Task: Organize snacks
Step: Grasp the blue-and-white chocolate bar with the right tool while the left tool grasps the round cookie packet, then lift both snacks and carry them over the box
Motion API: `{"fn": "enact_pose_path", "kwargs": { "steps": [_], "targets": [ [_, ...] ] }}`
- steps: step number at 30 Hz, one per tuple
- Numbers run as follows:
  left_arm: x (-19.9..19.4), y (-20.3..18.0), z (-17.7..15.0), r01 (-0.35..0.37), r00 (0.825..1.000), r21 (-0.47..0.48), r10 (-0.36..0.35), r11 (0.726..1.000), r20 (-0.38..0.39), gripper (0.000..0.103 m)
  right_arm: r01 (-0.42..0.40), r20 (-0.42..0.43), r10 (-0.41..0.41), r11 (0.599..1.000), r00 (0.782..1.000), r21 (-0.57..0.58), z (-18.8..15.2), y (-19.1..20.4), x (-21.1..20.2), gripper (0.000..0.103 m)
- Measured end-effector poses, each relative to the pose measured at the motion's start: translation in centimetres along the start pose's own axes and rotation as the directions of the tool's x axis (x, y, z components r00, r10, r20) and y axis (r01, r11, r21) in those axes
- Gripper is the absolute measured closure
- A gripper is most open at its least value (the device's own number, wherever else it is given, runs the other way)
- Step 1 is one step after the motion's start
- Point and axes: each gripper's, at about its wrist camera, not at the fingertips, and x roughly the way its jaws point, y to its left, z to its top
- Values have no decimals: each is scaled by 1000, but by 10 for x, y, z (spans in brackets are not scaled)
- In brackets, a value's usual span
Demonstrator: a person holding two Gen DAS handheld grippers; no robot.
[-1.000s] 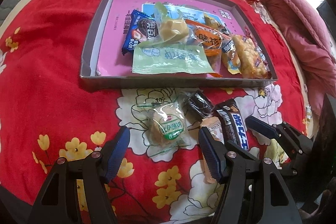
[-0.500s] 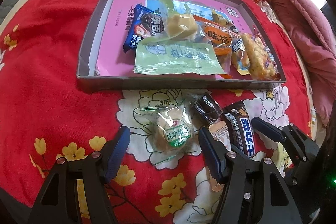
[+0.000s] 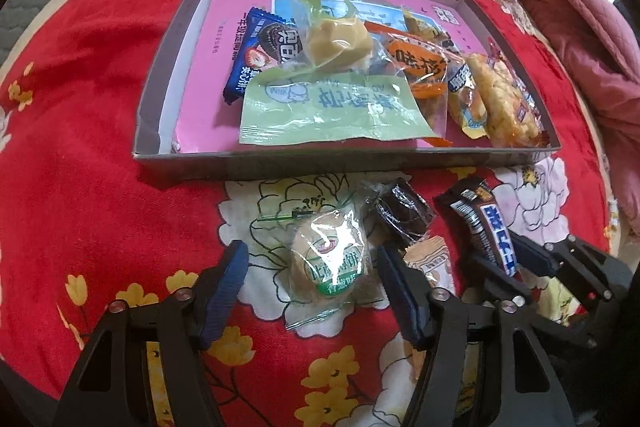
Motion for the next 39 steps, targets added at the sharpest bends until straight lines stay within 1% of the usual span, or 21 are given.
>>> {"fn": "enact_pose_path", "kwargs": {
  "steps": [3,4,9,15,23,39],
  "targets": [
    [0,-1,0,10,1000,-1,-10,1000,6,58,-18,3,18,1000,1000,17,0,-3,-2,75],
    [-1,0,0,12,1000,-3,-12,1000,7,61,-26,4,26,999,1000,26,1,-4,-3,75],
    [-6,6,-1,29,999,-11,-28,1000,19,64,-101,18,100,988,995,113,1,-18,-7,75],
    [-19,14,-5,52,998,-28,-50,998,41,64,-150,50,144,978,988,147,2,-23,-15,75],
    [-44,23,-6,69,994,-43,-65,997,82,64,-195,103,181,971,978,141,6,-22,-26,75],
    [-68,25,1,74,988,-50,-66,996,140,64,-224,159,203,966,966,129,11,-23,-38,75]
  ]
}}
